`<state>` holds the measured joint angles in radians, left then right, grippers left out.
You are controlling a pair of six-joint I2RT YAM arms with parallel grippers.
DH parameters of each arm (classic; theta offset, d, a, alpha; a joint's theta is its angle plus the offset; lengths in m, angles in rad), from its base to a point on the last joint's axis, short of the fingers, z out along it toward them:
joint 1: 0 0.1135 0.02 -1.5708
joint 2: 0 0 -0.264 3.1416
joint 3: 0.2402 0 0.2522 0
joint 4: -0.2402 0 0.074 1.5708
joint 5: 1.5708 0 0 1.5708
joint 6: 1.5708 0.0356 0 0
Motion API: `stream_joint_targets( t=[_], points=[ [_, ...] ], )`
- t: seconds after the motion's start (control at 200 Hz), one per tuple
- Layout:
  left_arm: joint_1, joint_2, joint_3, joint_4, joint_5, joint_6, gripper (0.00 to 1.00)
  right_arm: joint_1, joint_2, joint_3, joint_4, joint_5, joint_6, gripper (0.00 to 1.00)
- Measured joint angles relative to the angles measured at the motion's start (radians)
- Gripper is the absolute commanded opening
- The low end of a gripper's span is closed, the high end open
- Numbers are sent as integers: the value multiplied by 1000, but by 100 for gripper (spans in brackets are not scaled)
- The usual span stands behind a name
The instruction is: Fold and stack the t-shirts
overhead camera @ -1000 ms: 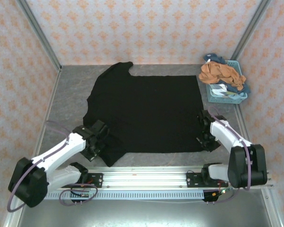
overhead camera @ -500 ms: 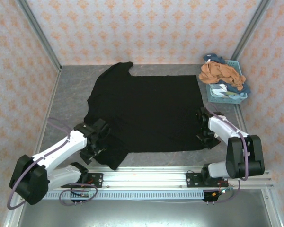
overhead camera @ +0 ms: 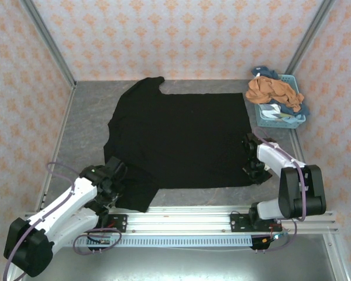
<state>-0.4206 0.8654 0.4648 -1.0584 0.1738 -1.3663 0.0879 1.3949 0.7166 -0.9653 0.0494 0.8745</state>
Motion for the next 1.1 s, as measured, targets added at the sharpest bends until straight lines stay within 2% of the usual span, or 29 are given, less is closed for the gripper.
stream_joint_targets(
  t=[0.03,0.215,0.39,0.525,0.686,0.906,1.016,1.096],
  points=[
    [0,0,-10,12,4,-3,0,0,3,0,1,0,0,0],
    [0,3,0,2,2,-13,0,0,-3,6,-3,0,-4,0],
    [-21,-30,117,-146,-19,-12,0,0,-59,65,-45,9,-15,0],
    [-61,-54,193,-292,-17,-13,0,0,-96,106,-81,16,-17,0],
    [-155,-82,274,-406,6,-41,0,0,-136,109,-139,17,-22,0],
    [-253,-124,229,-367,38,-136,0,0,-226,53,-181,-8,-21,0],
    [-266,-26,199,-300,62,-149,0,0,-227,13,-191,-19,-22,0],
    [-267,91,250,-258,47,-125,0,0,-201,16,-193,-19,-23,0]
  ],
)
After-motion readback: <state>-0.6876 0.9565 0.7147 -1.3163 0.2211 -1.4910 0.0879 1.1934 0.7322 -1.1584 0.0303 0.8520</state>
